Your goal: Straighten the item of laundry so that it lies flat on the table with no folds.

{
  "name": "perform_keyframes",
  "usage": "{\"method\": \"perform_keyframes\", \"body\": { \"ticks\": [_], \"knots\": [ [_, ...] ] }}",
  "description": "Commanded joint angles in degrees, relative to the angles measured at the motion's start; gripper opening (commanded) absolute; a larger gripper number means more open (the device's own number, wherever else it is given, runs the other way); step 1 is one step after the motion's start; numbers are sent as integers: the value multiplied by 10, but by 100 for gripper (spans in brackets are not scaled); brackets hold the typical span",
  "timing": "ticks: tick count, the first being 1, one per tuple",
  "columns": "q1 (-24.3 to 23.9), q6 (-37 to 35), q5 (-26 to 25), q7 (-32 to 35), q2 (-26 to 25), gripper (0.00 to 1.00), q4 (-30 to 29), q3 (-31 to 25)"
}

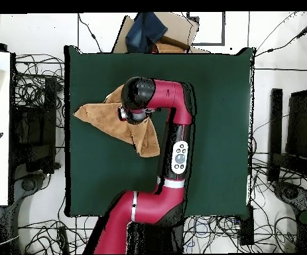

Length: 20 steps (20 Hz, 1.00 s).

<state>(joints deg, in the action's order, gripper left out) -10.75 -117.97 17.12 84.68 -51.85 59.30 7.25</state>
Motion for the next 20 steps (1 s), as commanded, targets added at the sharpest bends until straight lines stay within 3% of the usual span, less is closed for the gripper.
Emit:
{"method": "perform_keyframes", "body": {
  "ticks": [1, 12, 20],
  "knots": [
    [6, -63, -14, 8, 0, 0, -160, 14],
    [38, 63, -9, 6, -69, 0, -88, -51],
    [31, 74, 1, -6, -70, 0, -117, -62]
  ]
}}
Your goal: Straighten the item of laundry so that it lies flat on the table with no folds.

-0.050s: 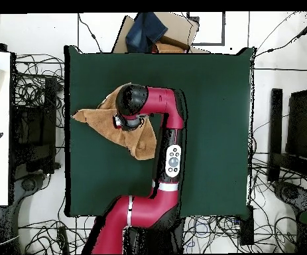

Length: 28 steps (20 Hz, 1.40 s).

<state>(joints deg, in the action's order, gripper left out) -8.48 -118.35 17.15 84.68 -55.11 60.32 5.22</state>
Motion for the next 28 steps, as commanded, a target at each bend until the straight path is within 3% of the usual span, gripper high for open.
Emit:
{"method": "perform_keyframes", "body": {
  "ticks": [1, 5, 21, 28],
  "knots": [
    [5, 72, 2, -12, -34, 0, -134, -40],
    [-2, 49, 13, -24, -22, 0, -167, -35],
    [-41, -10, -64, -64, -16, 0, -141, 36],
    [-62, -14, -63, -100, -1, 0, -163, 75]
  ]
}}
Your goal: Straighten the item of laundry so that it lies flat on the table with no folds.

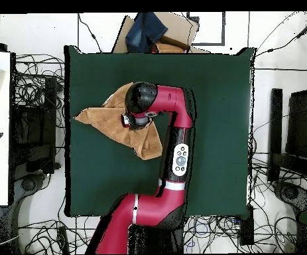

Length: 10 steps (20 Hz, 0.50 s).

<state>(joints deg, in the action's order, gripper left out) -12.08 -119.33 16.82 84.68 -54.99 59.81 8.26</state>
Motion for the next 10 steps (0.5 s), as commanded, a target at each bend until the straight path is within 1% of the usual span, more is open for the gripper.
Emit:
{"method": "perform_keyframes", "body": {
  "ticks": [1, 10],
  "knots": [
    [-29, -5, -58, -104, -1, 0, -160, 50],
    [-43, -2, -44, -119, 4, 0, -170, 82]
  ]
}}
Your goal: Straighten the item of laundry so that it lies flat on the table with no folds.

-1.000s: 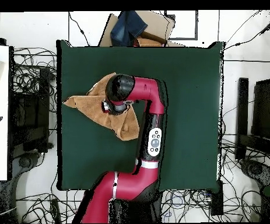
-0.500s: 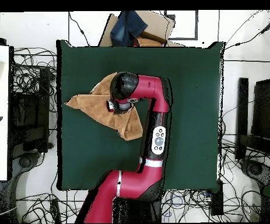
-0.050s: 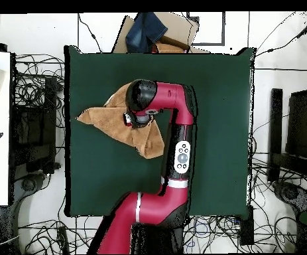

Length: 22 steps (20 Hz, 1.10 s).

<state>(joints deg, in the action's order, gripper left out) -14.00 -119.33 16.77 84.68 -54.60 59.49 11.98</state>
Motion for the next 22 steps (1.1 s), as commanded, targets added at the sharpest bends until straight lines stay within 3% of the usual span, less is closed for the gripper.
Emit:
{"method": "perform_keyframes", "body": {
  "ticks": [1, 22],
  "knots": [
    [-26, -2, -42, -121, 2, 0, -169, 49],
    [-55, 14, -26, -189, 47, 0, -238, 119]
  ]
}}
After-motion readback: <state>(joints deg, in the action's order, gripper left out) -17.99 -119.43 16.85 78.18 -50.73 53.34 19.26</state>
